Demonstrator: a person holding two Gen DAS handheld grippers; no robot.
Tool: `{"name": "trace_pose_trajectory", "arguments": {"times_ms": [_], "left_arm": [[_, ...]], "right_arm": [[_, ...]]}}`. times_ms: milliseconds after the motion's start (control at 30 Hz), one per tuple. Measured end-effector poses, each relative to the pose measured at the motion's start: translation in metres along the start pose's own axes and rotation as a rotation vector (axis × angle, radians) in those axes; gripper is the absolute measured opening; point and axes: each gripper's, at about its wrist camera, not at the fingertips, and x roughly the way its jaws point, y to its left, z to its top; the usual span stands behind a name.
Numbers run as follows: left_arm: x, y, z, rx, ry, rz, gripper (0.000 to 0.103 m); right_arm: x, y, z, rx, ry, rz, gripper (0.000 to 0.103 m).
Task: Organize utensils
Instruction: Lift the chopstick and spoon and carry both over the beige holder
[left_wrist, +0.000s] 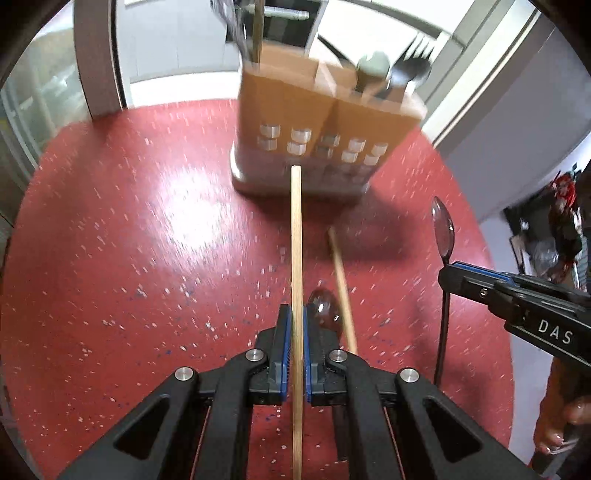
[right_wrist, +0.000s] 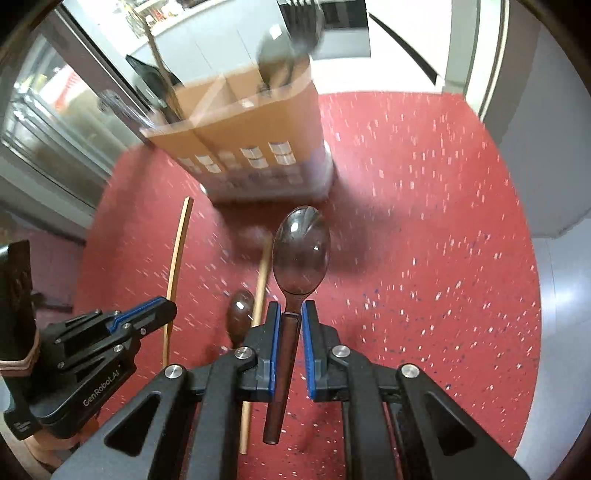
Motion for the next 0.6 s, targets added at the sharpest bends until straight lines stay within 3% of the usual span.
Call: {"name": "trace_pose_trajectory", "arguments": {"times_ms": [167,367,600], "left_arm": [[-0.06,0.001,0.021,-0.023,-0.127,-0.007,0.027],[-0.123,-0.001,0.07,-0.045,-0.321,-0.003,0.027],[-0.16,0.0,0.136,-0.074,-0.487,0.012,0.027]], "right_arm": [[-0.038,0.019,0.004,-0.023,-0.101,0.039,0.012],[-0.07,0.033,0.047,-0.026,-0.238,0.066,0.012],[-0.088,0.036,0.097,-0.025,-0.379,0.053,0.012]]}}
